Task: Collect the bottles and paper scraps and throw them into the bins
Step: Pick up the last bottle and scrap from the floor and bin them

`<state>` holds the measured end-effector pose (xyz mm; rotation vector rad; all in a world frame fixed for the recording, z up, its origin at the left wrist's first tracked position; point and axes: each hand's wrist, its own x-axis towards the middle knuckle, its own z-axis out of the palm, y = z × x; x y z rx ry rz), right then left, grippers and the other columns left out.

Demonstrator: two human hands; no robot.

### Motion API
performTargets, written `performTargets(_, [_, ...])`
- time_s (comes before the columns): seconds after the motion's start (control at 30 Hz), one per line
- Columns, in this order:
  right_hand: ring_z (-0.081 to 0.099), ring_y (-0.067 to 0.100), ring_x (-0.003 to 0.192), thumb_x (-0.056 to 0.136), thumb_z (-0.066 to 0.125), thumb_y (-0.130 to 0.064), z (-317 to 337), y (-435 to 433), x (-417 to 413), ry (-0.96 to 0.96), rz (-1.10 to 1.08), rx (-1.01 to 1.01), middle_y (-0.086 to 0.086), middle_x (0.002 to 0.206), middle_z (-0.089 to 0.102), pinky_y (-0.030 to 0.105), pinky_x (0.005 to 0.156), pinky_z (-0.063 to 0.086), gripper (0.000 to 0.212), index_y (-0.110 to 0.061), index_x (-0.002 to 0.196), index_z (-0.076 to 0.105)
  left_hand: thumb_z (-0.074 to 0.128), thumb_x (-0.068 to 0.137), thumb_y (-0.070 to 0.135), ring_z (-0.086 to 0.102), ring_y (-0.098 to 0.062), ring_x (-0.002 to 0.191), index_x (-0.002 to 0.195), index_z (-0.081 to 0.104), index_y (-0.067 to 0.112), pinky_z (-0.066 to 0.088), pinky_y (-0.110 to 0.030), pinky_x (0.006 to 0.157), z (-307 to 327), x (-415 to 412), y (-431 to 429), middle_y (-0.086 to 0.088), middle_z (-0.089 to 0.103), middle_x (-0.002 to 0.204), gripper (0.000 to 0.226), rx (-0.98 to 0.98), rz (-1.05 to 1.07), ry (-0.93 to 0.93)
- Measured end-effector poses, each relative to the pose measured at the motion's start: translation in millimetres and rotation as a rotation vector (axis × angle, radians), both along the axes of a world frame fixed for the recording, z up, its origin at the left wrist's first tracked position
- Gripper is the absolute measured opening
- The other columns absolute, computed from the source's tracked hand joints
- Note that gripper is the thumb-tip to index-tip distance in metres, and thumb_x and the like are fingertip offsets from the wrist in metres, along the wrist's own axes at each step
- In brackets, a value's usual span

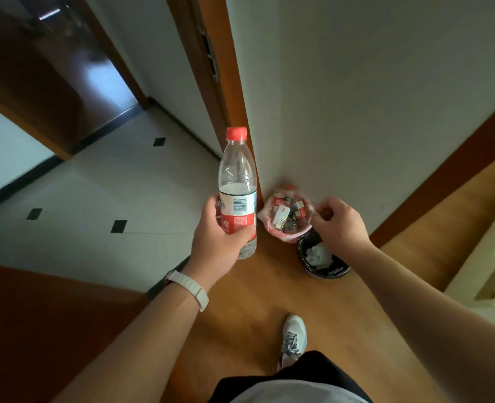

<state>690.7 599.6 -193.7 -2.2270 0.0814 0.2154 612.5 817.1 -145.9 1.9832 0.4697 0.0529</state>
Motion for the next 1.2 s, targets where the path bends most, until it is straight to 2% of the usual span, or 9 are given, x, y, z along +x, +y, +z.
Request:
performTargets(0.17, [0.054, 0.011, 0.064, 0.084, 0.061, -0.018, -4.7, -14.4, 23.1, -0.002, -0.072, 0.012, -0.009, 0.072, 0.058, 0.026, 0.054, 0.042, 0.005, -0.022, 0.082, 0.058, 0.083, 0.075, 0.033, 0.062, -0.003, 0.102, 0.127, 0.039, 0.043, 0.058, -0.031, 0.084, -3.8, 39.6, -7.2, 0.019, 0.060, 0.114, 0.069, -0.009, -0.069, 0.042])
performTargets(0.3, [0.057, 0.013, 0.070, 0.087, 0.063, -0.027, -13.8, -29.6, 31.6, 0.036, -0.144, 0.004, -0.007, 0.077, 0.060, 0.029, 0.061, 0.047, 0.008, -0.019, 0.087, 0.060, 0.083, 0.075, 0.032, 0.063, -0.003, 0.100, 0.125, 0.039, 0.039, 0.056, -0.025, 0.078, -10.0, 73.0, -10.4, 0.016, 0.060, 0.112, 0.067, 0.022, -0.120, 0.046])
performTargets(0.37, [0.056, 0.010, 0.069, 0.086, 0.064, -0.026, -20.7, -35.7, 33.7, 0.061, -0.195, -0.009, -0.010, 0.076, 0.059, 0.026, 0.058, 0.045, 0.007, -0.020, 0.087, 0.060, 0.083, 0.075, 0.032, 0.063, -0.004, 0.099, 0.127, 0.040, 0.035, 0.055, -0.023, 0.076, -18.1, 88.7, -11.1, 0.014, 0.061, 0.114, 0.068, 0.044, -0.144, 0.056])
performTargets(0.57, [0.056, 0.017, 0.069, 0.083, 0.063, -0.020, -49.2, -44.2, 41.4, 0.139, -0.327, -0.057, -0.010, 0.072, 0.060, 0.028, 0.060, 0.041, 0.003, -0.021, 0.083, 0.060, 0.084, 0.073, 0.029, 0.064, 0.000, 0.096, 0.125, 0.043, 0.033, 0.052, -0.018, 0.073, -56.0, 137.8, -15.1, 0.016, 0.063, 0.110, 0.066, 0.039, -0.244, 0.124])
performTargets(0.67, [0.058, 0.018, 0.070, 0.083, 0.063, -0.022, -66.8, -39.9, 53.1, 0.177, -0.384, -0.079, -0.006, 0.074, 0.063, 0.030, 0.062, 0.047, 0.003, -0.020, 0.084, 0.061, 0.084, 0.073, 0.024, 0.064, 0.001, 0.095, 0.123, 0.044, 0.031, 0.050, -0.012, 0.069, -85.1, 167.2, -14.4, 0.016, 0.063, 0.108, 0.065, 0.020, -0.313, 0.163])
performTargets(0.77, [0.059, 0.018, 0.071, 0.083, 0.061, -0.021, -86.3, -27.3, 67.3, 0.222, -0.414, -0.116, -0.004, 0.076, 0.064, 0.032, 0.063, 0.049, 0.003, -0.021, 0.086, 0.062, 0.085, 0.074, 0.023, 0.064, -0.004, 0.099, 0.131, 0.042, 0.026, 0.049, -0.006, 0.061, -120.8, 200.9, -8.1, 0.011, 0.062, 0.114, 0.072, -0.009, -0.370, 0.228])
performTargets(0.9, [0.059, 0.019, 0.070, 0.084, 0.060, -0.021, -118.9, -5.9, 89.0, 0.305, -0.480, -0.143, -0.003, 0.076, 0.064, 0.033, 0.062, 0.049, 0.003, -0.020, 0.086, 0.062, 0.084, 0.075, 0.021, 0.062, -0.010, 0.106, 0.137, 0.037, 0.024, 0.049, -0.006, 0.057, -173.3, 248.4, 4.6, 0.006, 0.059, 0.123, 0.078, -0.028, -0.413, 0.317])
performTargets(1.1, [0.059, 0.020, 0.074, 0.084, 0.062, -0.024, -181.6, 9.1, 125.1, 0.358, -0.557, -0.188, -0.001, 0.083, 0.064, 0.031, 0.062, 0.048, 0.008, -0.019, 0.090, 0.063, 0.082, 0.075, 0.015, 0.061, -0.004, 0.093, 0.132, 0.038, 0.020, 0.048, -0.008, 0.056, -250.1, 304.1, 17.5, 0.005, 0.058, 0.116, 0.072, 0.018, -0.414, 0.373])
performTargets(1.2, [0.058, 0.020, 0.075, 0.084, 0.062, -0.024, -221.4, 10.4, 131.8, 0.396, -0.584, -0.194, -0.002, 0.083, 0.063, 0.029, 0.062, 0.044, 0.009, -0.019, 0.091, 0.063, 0.082, 0.075, 0.016, 0.059, 0.002, 0.087, 0.131, 0.039, 0.020, 0.045, -0.004, 0.055, -291.1, 323.8, 16.1, 0.004, 0.058, 0.116, 0.071, 0.036, -0.416, 0.398])
